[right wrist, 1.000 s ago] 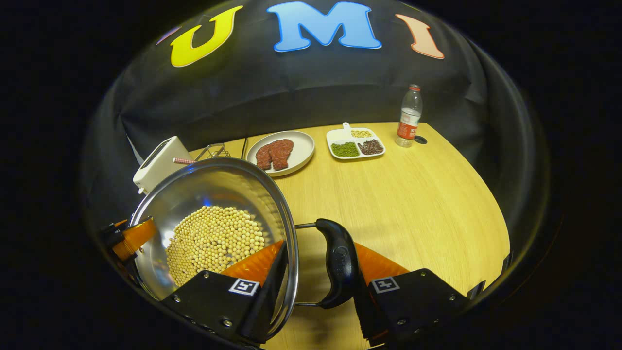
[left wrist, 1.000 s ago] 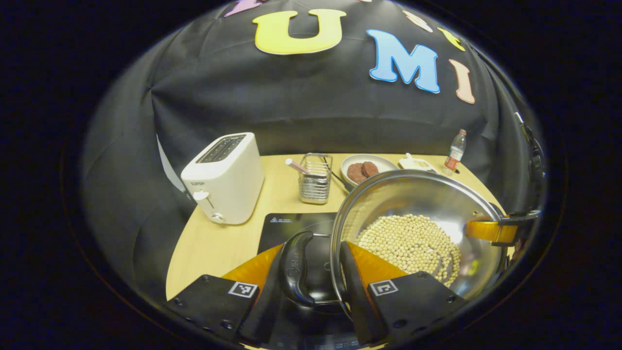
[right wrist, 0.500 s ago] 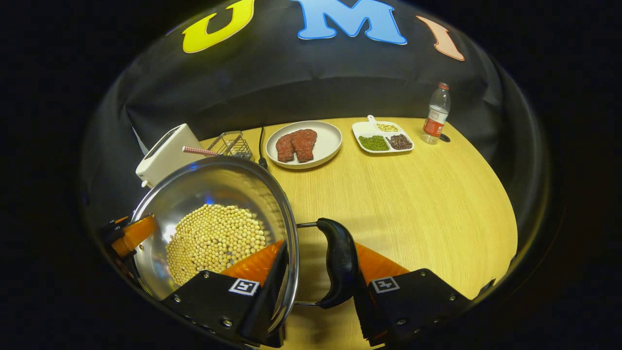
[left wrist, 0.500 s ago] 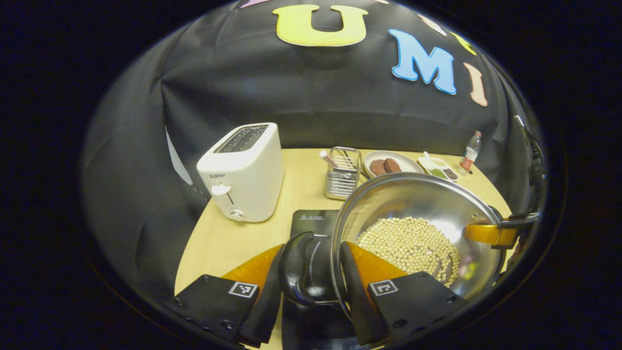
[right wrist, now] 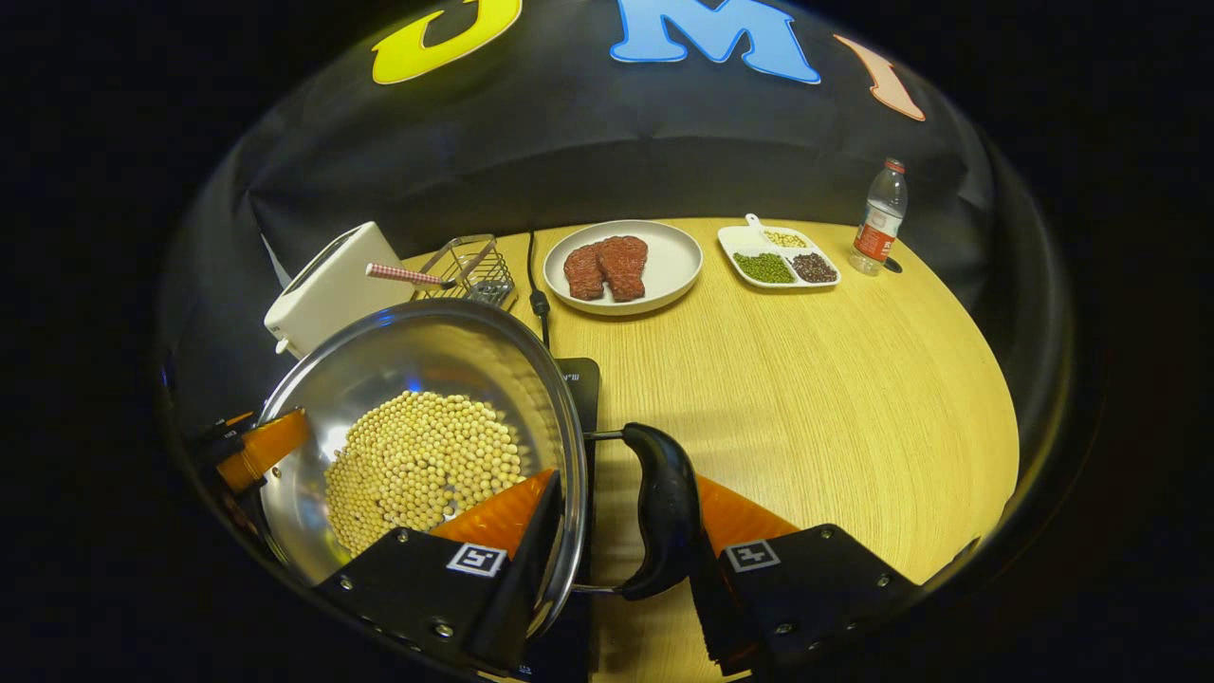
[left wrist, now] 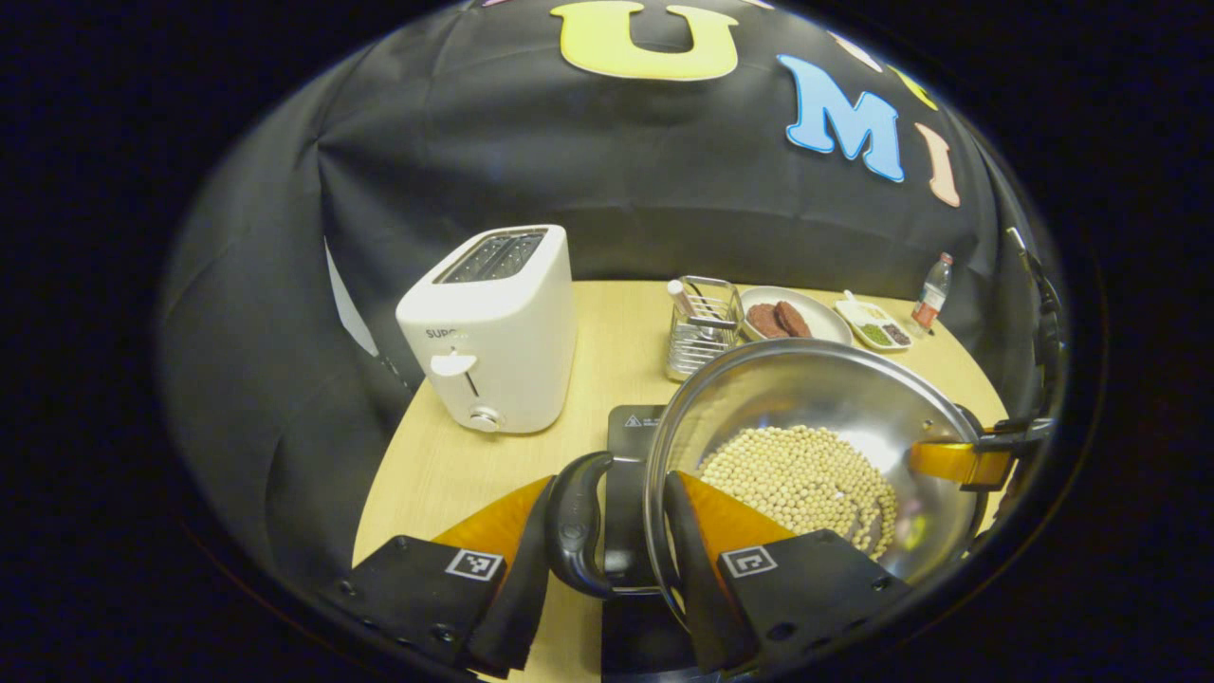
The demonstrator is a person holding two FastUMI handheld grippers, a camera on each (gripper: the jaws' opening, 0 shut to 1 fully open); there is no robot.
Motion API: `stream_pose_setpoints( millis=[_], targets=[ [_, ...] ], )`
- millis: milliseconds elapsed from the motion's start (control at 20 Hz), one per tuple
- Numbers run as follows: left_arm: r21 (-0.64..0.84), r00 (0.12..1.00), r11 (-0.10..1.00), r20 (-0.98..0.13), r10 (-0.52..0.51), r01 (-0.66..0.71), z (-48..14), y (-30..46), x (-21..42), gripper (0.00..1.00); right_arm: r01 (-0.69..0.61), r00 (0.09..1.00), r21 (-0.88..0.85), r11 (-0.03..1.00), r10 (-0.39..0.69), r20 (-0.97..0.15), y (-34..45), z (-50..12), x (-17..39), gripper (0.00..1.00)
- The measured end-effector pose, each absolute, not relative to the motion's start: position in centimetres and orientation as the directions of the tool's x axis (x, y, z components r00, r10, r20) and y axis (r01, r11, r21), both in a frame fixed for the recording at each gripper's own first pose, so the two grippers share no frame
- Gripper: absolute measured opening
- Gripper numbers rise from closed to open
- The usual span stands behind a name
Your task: First push the handle of the pot to place it horizontally, then grasp the pot with both hands and set it on the induction cooktop.
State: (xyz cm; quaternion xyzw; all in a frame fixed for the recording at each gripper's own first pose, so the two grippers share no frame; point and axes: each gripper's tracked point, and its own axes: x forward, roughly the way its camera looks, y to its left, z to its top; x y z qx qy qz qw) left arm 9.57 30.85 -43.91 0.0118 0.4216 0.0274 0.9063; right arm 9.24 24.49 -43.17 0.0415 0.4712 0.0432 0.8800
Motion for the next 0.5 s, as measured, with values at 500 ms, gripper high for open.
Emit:
stream_pose_setpoints(
  millis=[500],
  targets=[
    [0.030, 0.649, 0.998, -0.758, 0.060, -0.057, -44.1, 33.0, 8.7, 0.69, -0.050, 0.551, 0.128, 0.990, 0.135, -0.824, 25.0, -44.0, 9.7, 0.69]
  ],
)
